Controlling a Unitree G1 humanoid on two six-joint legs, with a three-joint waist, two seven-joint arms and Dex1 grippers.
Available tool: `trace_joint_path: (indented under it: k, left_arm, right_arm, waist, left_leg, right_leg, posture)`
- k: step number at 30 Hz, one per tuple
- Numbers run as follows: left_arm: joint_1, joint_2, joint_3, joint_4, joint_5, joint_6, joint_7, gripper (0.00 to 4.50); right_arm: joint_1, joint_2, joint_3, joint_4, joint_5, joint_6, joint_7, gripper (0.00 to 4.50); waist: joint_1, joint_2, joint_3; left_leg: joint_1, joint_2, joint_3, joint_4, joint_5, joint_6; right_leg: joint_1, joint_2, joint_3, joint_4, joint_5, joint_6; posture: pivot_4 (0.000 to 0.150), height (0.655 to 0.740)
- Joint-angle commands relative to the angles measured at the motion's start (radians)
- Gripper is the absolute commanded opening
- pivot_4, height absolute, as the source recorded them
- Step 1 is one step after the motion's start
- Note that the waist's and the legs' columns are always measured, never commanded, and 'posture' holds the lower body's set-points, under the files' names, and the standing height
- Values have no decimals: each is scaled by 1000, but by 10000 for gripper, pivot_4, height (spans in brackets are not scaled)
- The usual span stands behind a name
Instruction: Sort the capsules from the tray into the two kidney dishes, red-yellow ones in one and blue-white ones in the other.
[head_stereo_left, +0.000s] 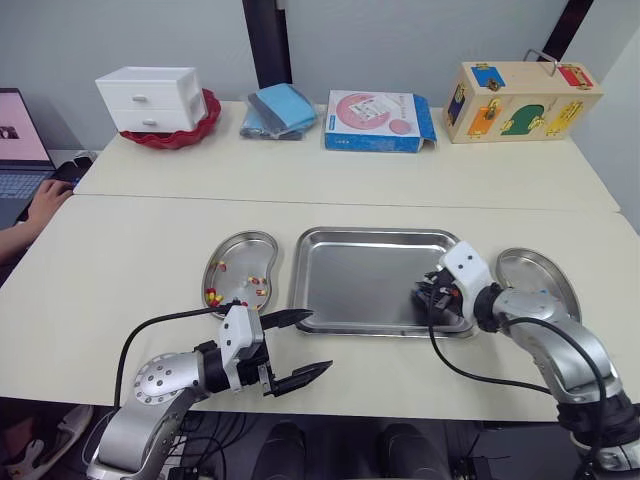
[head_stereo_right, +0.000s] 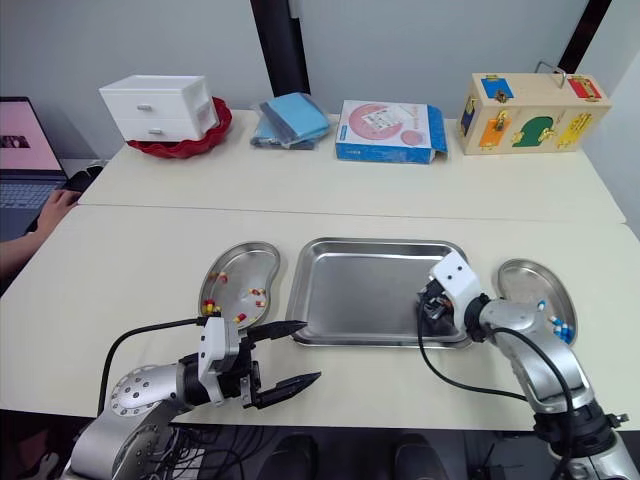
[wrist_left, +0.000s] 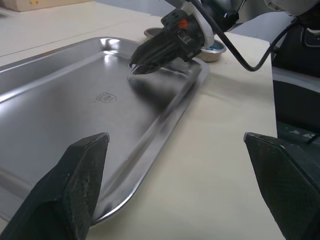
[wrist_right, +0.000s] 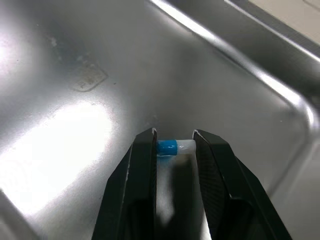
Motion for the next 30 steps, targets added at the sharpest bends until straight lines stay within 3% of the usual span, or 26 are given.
trace_joint_path:
  k: [1,4,10,19,30]
  left_arm:
    - [-14,3,-21,-18,-59,-36,-92,45000]
    - [-29,-17,-31,-9,-105,-72,-168,45000]
    - [-42,-53,-44,14,-143,-109,-230,45000]
    - [-78,-86,-49,53,-134,-136,-254,45000]
    - [-80,-104,-48,56,-135,-149,-244,45000]
  right_arm:
    - [49,-66,-186,-111,59,59,31,8519]
    - [124,-127,-380,-157,115,132,65,8518]
    - [265,-183,-581,-177,153,199,90,8518]
    - [316,-179,-616,-163,138,213,33,8518]
    - [314,-188,-609,-155,141,194,16,40957]
  waist:
    - [1,0,0]
    - [7,0,0]
    - [-3,1,0]
    - [-3,2,-1]
    - [-3,2,-1]
  left_leg:
    - [0,0,0,0,0,0]
    - [-1,0,0,0,0,0]
    - [1,0,0,-1,0,0]
    - [1,0,1,0,0,0]
    - [1,0,1,0,0,0]
  right_leg:
    - [0,0,0,0,0,0]
    - [0,0,0,-1,0,0]
    - [1,0,0,0,0,0]
    - [1,0,1,0,0,0]
    - [1,0,1,0,0,0]
  posture:
    - [1500,7400]
    - [1500,7400]
    - [1500,7400]
    - [1500,7400]
    - [1500,7400]
